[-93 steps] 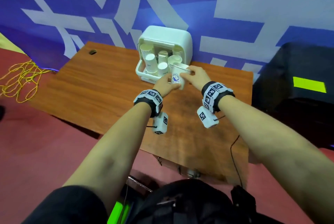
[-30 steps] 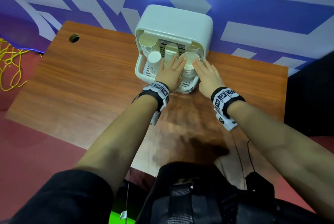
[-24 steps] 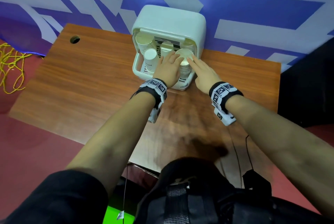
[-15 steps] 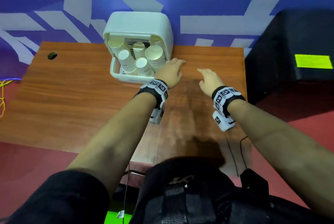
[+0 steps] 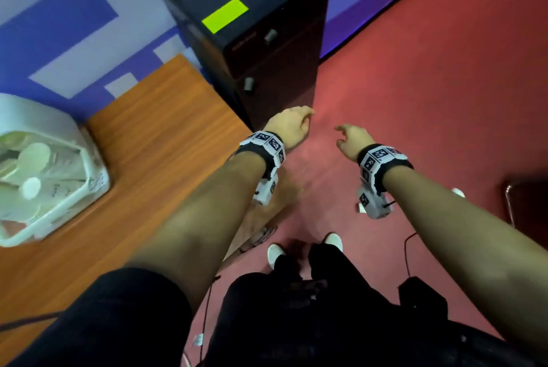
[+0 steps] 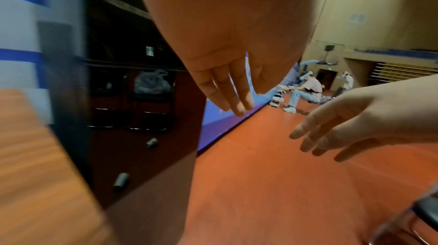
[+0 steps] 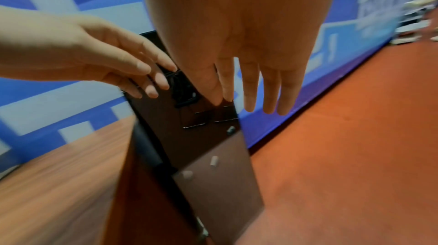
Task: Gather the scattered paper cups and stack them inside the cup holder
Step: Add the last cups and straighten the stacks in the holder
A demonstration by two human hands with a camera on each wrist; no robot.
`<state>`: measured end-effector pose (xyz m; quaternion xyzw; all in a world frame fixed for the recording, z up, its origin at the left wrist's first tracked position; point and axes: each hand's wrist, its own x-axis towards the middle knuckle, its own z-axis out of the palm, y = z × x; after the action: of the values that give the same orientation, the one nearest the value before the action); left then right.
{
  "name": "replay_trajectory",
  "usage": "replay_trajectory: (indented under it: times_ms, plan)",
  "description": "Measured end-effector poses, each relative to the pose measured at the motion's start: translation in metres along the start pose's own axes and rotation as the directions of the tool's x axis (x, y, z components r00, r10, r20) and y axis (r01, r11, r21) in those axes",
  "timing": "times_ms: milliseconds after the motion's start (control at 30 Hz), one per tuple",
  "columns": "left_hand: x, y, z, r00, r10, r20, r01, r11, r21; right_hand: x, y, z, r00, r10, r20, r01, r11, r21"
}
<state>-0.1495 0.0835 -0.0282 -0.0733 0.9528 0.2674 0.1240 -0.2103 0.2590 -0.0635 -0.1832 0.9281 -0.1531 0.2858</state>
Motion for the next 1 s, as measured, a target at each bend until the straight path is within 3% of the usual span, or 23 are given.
replay_trajectory:
  times_ms: [233,533,733,1000]
  plan:
    - [0.077,0.124,0.112,0.965,0.001,0.262,-0.003,1.000,0.008,-0.020,0.187,-0.029,0.959,0.269,0.086,-0.275,0.959,0.067]
    - [0.125,0.224,0.297,0.884,-0.165,0.436,0.226,0.970,-0.090,-0.015,0.368,-0.017,0.896,0.361,0.260,-0.381,0.924,0.029]
    - [0.158,0.211,0.411,0.864,-0.279,0.419,0.347,0.933,-0.096,0.041,0.431,0.049,0.887,0.351,0.300,-0.387,0.920,0.068]
    - [0.239,0.089,0.574,0.801,-0.536,0.267,0.596,0.756,-0.270,0.188,0.483,0.203,0.913,0.262,0.311,-0.323,0.933,0.162]
